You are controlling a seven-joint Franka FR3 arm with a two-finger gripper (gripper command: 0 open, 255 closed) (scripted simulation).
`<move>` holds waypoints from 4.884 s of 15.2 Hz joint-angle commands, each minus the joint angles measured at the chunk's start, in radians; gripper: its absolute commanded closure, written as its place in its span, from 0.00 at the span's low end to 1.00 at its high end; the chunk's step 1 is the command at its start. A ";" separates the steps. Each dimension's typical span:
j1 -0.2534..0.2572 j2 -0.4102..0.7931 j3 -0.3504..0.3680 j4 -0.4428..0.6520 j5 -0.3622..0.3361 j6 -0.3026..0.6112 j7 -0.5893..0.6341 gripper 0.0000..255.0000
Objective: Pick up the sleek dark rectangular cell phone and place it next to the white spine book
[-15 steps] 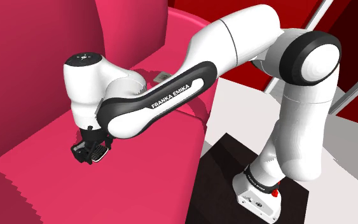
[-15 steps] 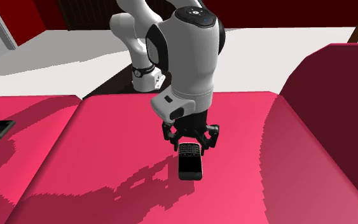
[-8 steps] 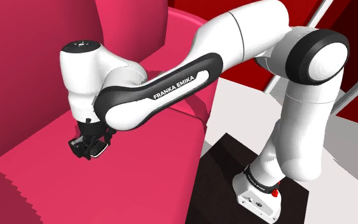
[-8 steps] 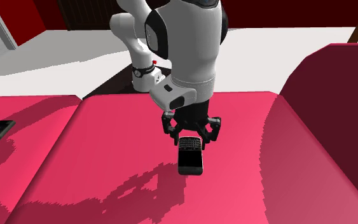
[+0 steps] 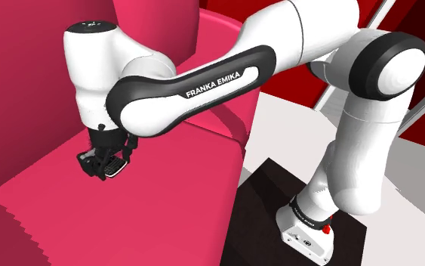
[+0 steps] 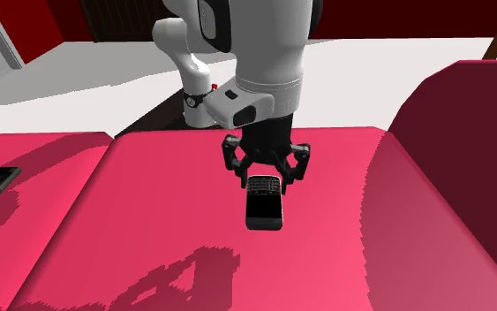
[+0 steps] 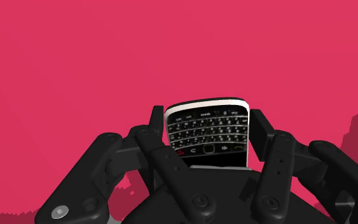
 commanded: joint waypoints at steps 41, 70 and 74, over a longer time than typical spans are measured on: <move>-0.536 -0.240 -0.355 -0.228 0.185 0.024 -0.953 1.00; -0.816 0.316 -0.504 0.542 0.214 -0.198 -1.385 1.00; -0.816 0.325 -0.504 0.504 0.214 -0.150 -1.386 1.00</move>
